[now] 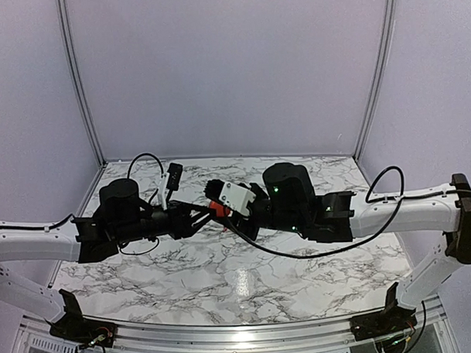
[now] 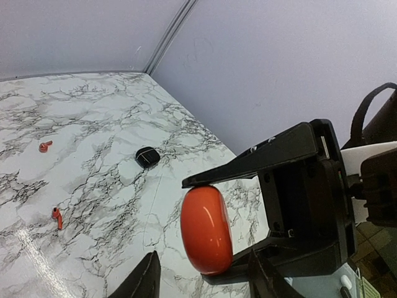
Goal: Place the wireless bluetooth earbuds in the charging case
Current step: Pass from the right arm to the left, then pass from the left arm to the right
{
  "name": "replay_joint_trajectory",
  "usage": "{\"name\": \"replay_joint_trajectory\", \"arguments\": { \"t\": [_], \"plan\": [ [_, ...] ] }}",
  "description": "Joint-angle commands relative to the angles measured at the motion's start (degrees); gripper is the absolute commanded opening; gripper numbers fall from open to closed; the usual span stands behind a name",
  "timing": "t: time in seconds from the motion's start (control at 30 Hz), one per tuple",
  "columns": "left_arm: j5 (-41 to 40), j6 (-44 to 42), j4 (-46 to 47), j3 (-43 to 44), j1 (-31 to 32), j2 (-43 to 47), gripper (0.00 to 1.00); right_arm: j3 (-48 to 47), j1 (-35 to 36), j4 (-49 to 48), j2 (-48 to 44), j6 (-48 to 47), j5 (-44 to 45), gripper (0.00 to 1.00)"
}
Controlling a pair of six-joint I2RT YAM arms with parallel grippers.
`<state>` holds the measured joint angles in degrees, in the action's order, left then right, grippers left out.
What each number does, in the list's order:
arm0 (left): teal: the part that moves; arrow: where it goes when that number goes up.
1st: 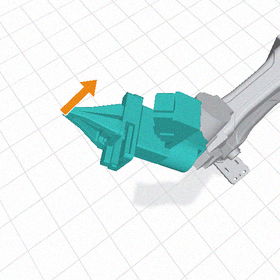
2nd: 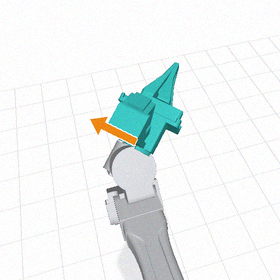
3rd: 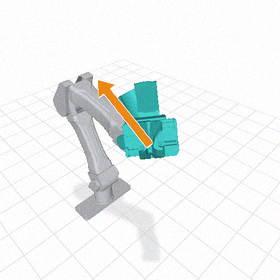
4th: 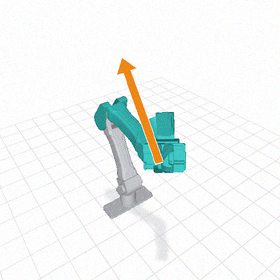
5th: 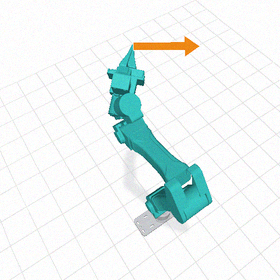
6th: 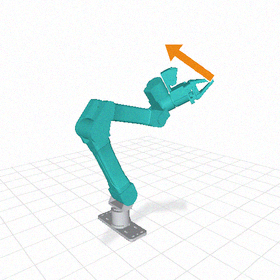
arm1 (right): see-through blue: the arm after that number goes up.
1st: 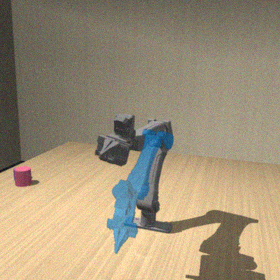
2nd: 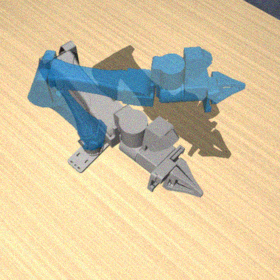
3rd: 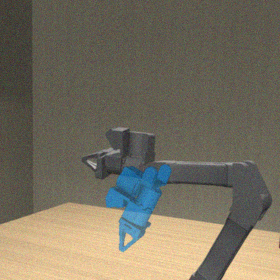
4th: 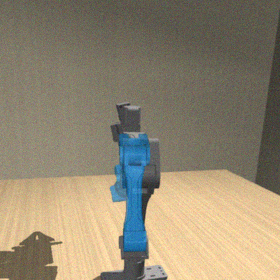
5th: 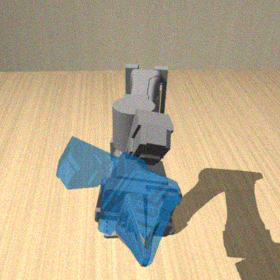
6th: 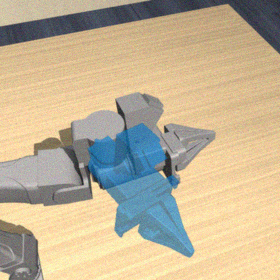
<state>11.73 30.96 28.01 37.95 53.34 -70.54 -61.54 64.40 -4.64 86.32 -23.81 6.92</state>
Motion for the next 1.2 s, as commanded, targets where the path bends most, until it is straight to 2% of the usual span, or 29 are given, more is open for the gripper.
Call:
{"name": "replay_joint_trajectory", "arguments": {
  "t": [0.0, 0.17, 0.37, 0.6, 0.7, 0.87, 0.9, 1.03, 1.17],
  "plan": [
    [0.1, 0.3, 3.1, 2.6, 0.4, -1.5, 0.48, 0.2, 1.0, -2.3, -0.9, 1.1, -0.3, 0.48],
    [0.2, 0.7, 3.3, 3.3, 0.4, -2.3, 0.42, 0.4, 1.3, -3.0, -1.2, 1.4, -0.2, 0.48],
    [0.1, 1.1, 3.4, 3.5, 0.4, -2.9, 0.28, 0.6, 1.3, -3.4, -1.5, 1.3, 0.5, 0.48],
    [0.0, 1.3, 3.4, 3.6, 0.4, -2.8, 0.17, 1.7, 1.3, -4.3, -2.4, 1.1, 1.1, 0.50],
    [-0.2, 0.7, 3.3, 3.4, 0.4, -2.4, 0.13, 3.4, 1.3, -5.3, -4.2, 0.7, 1.0, 0.62],
    [2.7, -0.9, 3.3, 2.9, 0.4, -1.7, 0.10, 6.4, 1.2, -6.2, -8.4, 1.6, -0.2, 0.95],
    [3.6, -1.2, 3.4, 2.8, 0.4, -1.6, 0.10, 6.9, 1.1, -6.1, -9.4, 1.7, -0.4, 0.98],
    [8.0, -3.6, 2.1, 2.5, 0.4, -0.7, 0.08, 8.7, 0.5, -4.4, -13.3, 3.1, -5.6, 0.99],
    [11.0, -10.5, -5.9, 4.9, 0.6, 0.2, 0.06, 10.0, -0.4, -1.7, -17.3, 7.0, -10.5, 0.99]
  ]
}}
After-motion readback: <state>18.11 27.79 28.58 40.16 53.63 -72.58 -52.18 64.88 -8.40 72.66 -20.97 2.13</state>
